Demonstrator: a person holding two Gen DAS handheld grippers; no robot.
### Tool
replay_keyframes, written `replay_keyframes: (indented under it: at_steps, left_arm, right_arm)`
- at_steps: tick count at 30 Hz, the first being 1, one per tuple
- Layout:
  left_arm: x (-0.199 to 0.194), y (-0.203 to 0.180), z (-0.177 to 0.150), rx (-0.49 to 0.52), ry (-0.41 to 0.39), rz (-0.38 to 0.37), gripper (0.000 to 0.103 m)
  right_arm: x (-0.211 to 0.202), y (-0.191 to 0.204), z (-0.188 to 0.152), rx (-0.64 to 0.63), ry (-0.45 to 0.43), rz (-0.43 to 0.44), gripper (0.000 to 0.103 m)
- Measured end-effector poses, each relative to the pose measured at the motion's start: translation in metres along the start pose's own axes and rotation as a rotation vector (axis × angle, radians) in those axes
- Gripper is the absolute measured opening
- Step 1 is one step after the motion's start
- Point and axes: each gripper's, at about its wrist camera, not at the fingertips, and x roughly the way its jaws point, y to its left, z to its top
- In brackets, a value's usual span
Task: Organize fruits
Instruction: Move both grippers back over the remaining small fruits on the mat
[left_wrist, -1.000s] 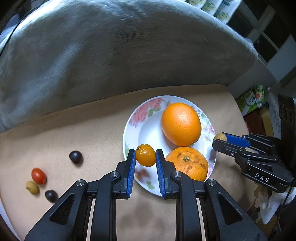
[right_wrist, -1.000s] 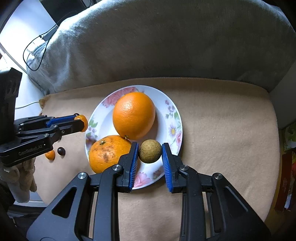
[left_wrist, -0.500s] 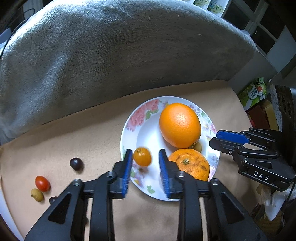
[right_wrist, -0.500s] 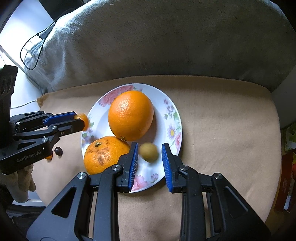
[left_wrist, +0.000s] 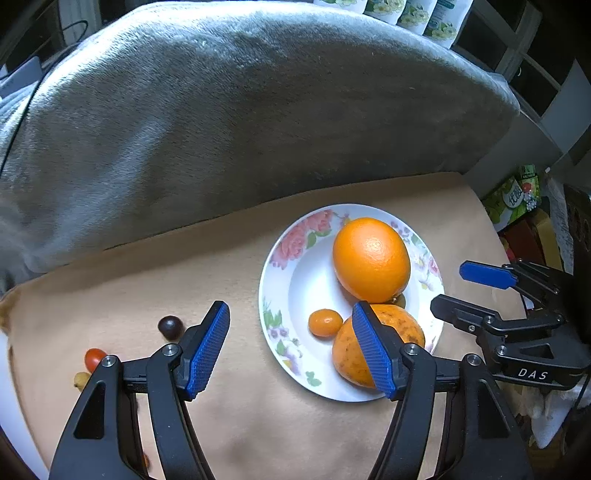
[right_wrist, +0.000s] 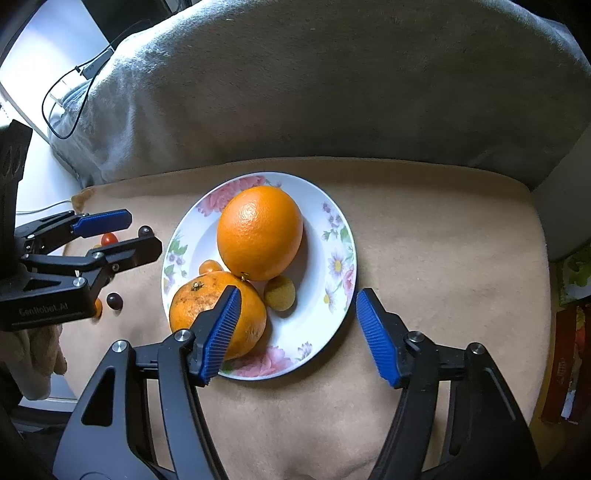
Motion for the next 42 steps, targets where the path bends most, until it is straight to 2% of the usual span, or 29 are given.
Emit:
replay_keyframes:
  at_steps: [3,6,8,19,28,42]
  left_arm:
    - [-0.005,0.000,0.000,-0.007,-0.015,0.009,0.069]
    - [-0.010,0.000,0.000,-0.008,-0.029,0.024,0.071]
    - [-0.016,-0.002,0.000,-0.008,-0.041,0.032,0.073]
    - [-0.046,0.014,-0.014,-0.047,-0.100,0.047,0.073]
    - [-0.065,0.059,-0.046,-0.163,-0.114,0.075,0.073]
    - [-0.081,0.135,-0.107,-0.369,-0.100,0.176,0.073]
  right_arm:
    - [-0.002,0.002,0.000,-0.006,-0.002,-0.007,0.070]
    - [-0.008,0.004,-0.001,-0.013,-0.015,-0.011,0.076]
    - [-0.011,0.006,-0.001,-0.018,-0.019,-0.016,0.076]
    - [-0.030,0.018,0.003,-0.003,-0.091,0.023,0.076]
    - [-0.035,0.056,0.014,-0.087,-0.129,0.063,0.076]
    - [-0.010,0.116,0.029,-0.224,-0.071,0.111,0.076]
